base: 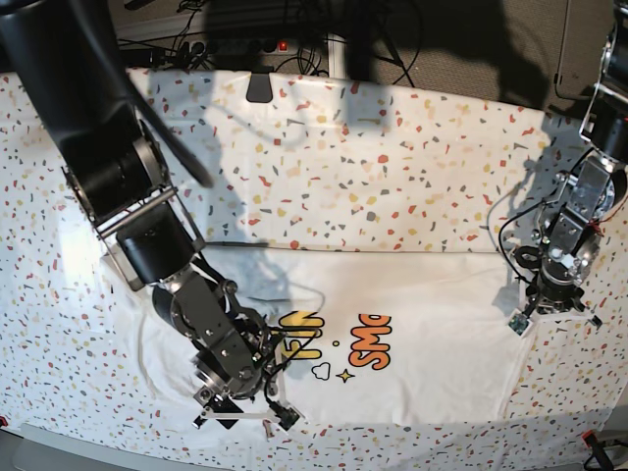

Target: Fold the T-shirt properly

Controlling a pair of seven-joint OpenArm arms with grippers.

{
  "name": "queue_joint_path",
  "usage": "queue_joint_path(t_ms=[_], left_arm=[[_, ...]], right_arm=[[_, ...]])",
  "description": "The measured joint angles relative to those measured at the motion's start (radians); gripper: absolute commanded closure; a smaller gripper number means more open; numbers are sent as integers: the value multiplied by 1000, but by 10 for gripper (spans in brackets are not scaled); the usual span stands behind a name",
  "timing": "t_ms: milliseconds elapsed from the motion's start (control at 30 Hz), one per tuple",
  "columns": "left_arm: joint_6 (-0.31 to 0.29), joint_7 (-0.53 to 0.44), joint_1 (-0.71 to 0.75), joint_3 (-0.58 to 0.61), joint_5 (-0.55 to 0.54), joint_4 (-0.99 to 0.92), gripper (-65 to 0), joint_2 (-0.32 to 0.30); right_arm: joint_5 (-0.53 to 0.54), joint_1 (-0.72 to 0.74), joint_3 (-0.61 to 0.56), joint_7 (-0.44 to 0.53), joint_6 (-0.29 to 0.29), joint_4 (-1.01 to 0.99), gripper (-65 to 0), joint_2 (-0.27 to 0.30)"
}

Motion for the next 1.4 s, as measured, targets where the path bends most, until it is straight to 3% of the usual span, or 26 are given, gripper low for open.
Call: queue_joint_path(t_ms=[67, 133, 200, 433, 467, 567, 667, 800, 967, 1100, 1300, 1400], left_arm=[[0, -1, 0, 0, 0, 0, -6, 0], [0, -3, 0, 0, 3, 0, -136, 0], [1, -16, 0, 0, 4, 0, -209, 0], [0, -35, 0, 0, 4, 0, -217, 0], [0, -38, 0, 0, 4, 0, -217, 0], [-16, -23, 0, 0, 4, 0, -217, 0], [-112, -24, 0, 0, 5, 0, -217, 0], [-206, -25, 0, 0, 6, 0, -217, 0], [-244, 5, 7, 0, 10, 33, -217, -5], [-360, 26, 47, -2, 18, 140, -217, -26], [-395, 28, 106, 0, 14, 229, -217, -80], [-504, 21, 131, 0, -42, 233, -217, -119]], right_arm=[[2, 0, 0, -14, 0, 0, -383, -1], [2, 0, 0, -14, 0, 0, -383, -3], [2, 0, 0, -14, 0, 0, -383, -3], [2, 0, 0, -69, 1, 0, -383, -3], [-2, 0, 0, -90, 16, 0, -383, -3], [-26, 0, 0, -115, 145, 0, -383, 4], [-1, 0, 0, -123, 204, 2, -383, 29], [36, -4, 0, -173, 228, 15, -383, 80], [108, -73, -1, -230, 300, 183, -383, 182], [179, -160, -2, -317, 317, 409, -383, 277], [313, -300, -3, -437, 349, 740, -383, 409], [311, -369, -3, -438, 354, 769, -383, 448]])
